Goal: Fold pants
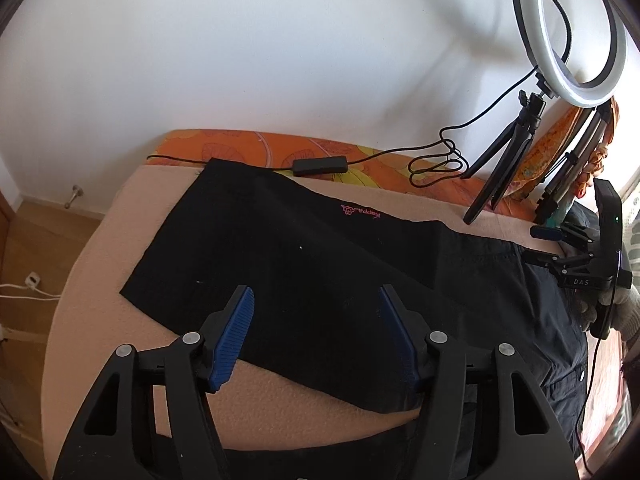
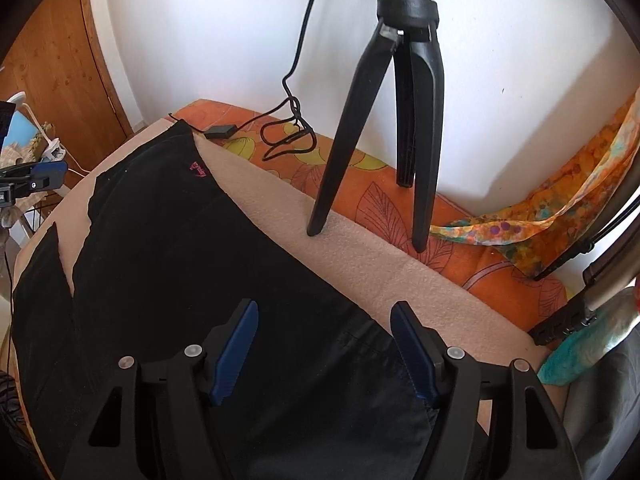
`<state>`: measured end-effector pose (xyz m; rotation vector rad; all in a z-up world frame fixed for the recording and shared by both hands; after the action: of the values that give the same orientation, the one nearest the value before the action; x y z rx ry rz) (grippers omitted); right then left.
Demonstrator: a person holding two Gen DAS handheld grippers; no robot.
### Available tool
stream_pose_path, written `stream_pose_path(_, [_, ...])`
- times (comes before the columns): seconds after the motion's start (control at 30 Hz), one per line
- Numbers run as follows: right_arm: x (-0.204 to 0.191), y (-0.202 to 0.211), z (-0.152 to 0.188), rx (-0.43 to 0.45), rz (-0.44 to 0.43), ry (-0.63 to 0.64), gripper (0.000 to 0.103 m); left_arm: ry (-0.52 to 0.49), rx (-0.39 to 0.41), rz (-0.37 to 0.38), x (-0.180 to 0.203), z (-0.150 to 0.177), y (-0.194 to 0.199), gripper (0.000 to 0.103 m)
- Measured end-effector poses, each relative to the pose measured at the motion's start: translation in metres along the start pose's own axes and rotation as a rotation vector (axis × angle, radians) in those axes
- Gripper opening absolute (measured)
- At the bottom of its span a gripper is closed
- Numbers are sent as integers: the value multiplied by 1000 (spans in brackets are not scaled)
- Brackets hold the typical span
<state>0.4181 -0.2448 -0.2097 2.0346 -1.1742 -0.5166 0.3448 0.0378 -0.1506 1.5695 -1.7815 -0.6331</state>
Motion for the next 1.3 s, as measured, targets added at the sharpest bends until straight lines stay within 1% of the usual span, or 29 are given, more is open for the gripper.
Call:
stream_pose_path(0.17, [8, -24, 5, -34, -25, 1, 73, 20, -37, -7, -2, 7, -36, 60])
stream_pose_path(0.23, [10, -31, 6, -47, -36, 0, 81, 33, -52, -1, -2, 10, -46, 60])
stream_pose_path(0.37, [10, -47, 15, -102, -41, 6, 83, 58, -66, -4, -6, 14, -59, 60])
stream_pose_path(0.4, [7, -47, 15, -91, -32, 27, 83, 64, -66, -7, -8, 15, -62, 60])
stream_pose_path(0.47, [2, -46, 18, -96, -30, 55, 76, 69, -71, -10, -9, 17, -66, 60])
stream_pose_path(0.5, [-1, -44, 18, -94, -26, 61, 68, 69, -72, -10, -10, 17, -69, 60])
stream_pose_path(0.53, [-3, -42, 19, -92, -26, 64, 62, 67, -75, -9, -9, 18, -70, 60])
stream_pose_path(0.6, [-4, -38, 20, -86, -8, 65, 34, 67, -84, -14, -9, 20, -72, 60])
stream_pose_path(0.63, [-4, -36, 21, -84, -12, 49, 25, 71, -83, -18, -9, 20, -72, 60])
stream_pose_path(0.67, [-5, -33, 23, -80, -19, 33, 22, 76, -84, -18, -9, 19, -72, 61])
stream_pose_path(0.7, [-5, -31, 24, -74, -17, 27, 17, 83, -87, -14, -8, 19, -71, 61])
stream_pose_path(0.8, [-11, -22, 22, -44, 6, 41, 12, 100, -89, -10, -7, 16, -66, 62])
stream_pose_path(1.0, [-27, 30, 13, 57, 10, 39, 9, 121, -59, 13, -3, 1, -52, 64])
stream_pose_path(1.07, [-41, 49, 9, 98, 35, 93, 8, 138, -52, 28, 0, -5, -49, 64])
stream_pose_path(1.1, [-50, 58, 9, 116, 34, 116, 8, 149, -51, 39, 1, -7, -47, 67])
stream_pose_path(1.2, [-85, 86, 13, 160, 8, 181, 7, 184, -40, 72, 3, -15, -40, 70])
stream_pose_path(1.3, [-123, 106, 27, 181, -3, 279, 6, 226, -39, 101, 4, -21, -37, 70])
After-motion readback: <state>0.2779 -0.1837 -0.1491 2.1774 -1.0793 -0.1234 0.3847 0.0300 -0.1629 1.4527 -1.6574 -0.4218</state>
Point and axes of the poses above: each gripper's, at about its wrist camera, not at the fingertips, and y roughly against the way its jaws point, x to its right, z to its underside, the point moved 9 cm from there along -y, roughly the way its jaws point, and after that the axes turned 6 degrees about x, right-handed, at the moved point
